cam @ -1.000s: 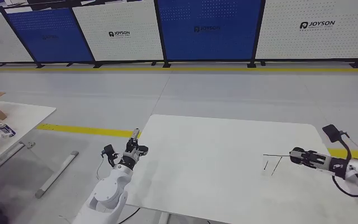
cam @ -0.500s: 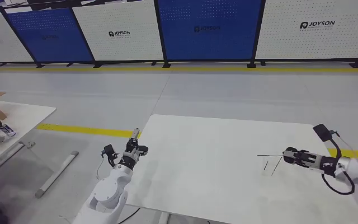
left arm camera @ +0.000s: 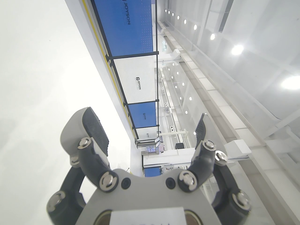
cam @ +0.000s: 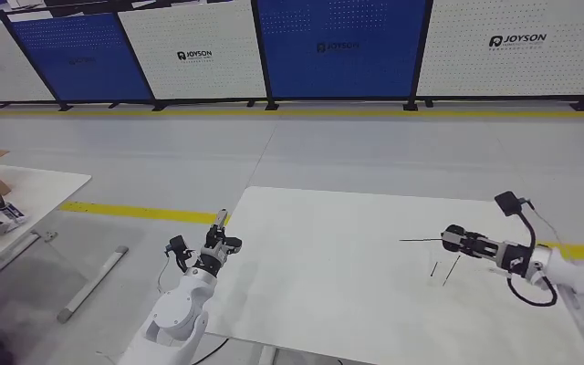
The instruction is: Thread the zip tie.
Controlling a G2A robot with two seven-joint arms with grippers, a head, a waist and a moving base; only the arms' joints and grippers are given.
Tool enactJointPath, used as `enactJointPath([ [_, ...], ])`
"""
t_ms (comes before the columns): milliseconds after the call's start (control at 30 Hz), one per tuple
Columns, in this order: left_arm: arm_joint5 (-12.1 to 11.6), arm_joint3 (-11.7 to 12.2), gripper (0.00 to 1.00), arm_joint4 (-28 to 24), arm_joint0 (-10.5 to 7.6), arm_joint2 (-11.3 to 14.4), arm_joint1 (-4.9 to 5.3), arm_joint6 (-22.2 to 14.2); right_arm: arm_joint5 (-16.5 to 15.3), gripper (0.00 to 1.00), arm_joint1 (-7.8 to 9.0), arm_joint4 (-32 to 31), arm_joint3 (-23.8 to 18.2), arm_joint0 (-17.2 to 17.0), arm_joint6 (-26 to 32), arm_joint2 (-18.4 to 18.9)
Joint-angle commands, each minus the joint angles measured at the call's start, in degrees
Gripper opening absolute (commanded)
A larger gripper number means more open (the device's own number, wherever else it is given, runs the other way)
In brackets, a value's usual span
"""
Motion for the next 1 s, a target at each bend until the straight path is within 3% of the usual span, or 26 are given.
enactJointPath([
  [0,0.0,0.0,1.00,0.0,0.00,0.0,0.00,0.0,-1.4,0.00,-0.57,-2.1,1.0,1.6,-0.2,-2.6],
  [100,0.0,0.0,1.00,0.0,0.00,0.0,0.00,0.0,-0.9,0.00,-1.70,1.0,3.9,4.1,2.9,-6.3],
  [900,0.0,0.0,1.00,0.0,0.00,0.0,0.00,0.0,-0.9,0.00,-1.70,1.0,3.9,4.1,2.9,-6.3],
  [967,0.0,0.0,1.00,0.0,0.00,0.0,0.00,0.0,-1.6,0.00,-1.72,-1.5,2.5,3.6,0.4,-6.4],
])
